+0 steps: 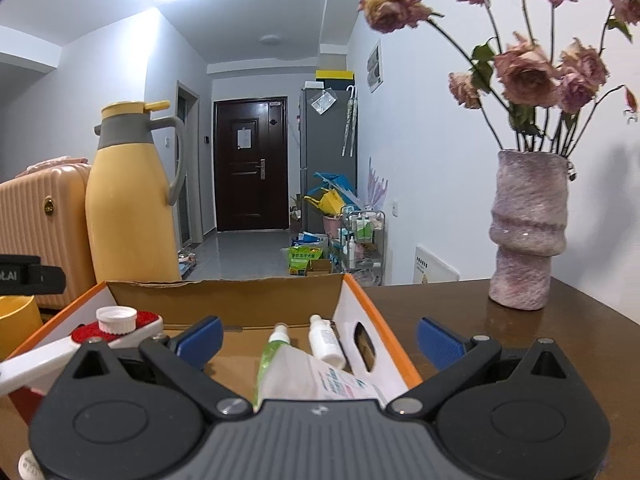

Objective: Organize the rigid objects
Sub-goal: 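Withdraw both tools from the box back over the table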

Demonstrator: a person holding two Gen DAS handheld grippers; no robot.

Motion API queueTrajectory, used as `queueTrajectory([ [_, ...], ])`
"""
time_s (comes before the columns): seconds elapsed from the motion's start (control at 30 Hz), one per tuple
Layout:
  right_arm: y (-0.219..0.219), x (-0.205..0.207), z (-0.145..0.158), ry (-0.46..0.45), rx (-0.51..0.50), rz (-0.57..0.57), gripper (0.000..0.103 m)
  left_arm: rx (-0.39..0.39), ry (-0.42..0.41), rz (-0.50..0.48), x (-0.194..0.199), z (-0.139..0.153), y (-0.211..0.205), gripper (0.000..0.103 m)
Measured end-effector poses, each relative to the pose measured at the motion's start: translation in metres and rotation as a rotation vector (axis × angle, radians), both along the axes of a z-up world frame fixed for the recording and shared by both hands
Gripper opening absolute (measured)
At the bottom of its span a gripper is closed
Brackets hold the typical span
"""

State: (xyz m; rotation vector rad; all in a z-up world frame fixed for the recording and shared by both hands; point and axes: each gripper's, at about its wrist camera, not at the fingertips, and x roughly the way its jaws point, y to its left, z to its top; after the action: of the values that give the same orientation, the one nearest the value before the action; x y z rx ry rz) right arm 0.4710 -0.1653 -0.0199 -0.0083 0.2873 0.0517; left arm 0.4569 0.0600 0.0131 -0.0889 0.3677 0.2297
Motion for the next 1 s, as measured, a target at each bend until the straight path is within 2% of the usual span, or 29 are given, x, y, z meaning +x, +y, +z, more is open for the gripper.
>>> queueTrajectory([
  [0.53,-0.020,-0.071,-0.001,-0.035,-0.049,-0.035,0.103,0.017,-0.005,0.003,-0.065,-0.007,0.001,0.103],
  [1.0,-0.034,-0.141,-0.005,-0.022,-0.090,-0.014,0.103,0.023,0.006,-0.044,-0.123,-0.010,-0.003,0.103],
])
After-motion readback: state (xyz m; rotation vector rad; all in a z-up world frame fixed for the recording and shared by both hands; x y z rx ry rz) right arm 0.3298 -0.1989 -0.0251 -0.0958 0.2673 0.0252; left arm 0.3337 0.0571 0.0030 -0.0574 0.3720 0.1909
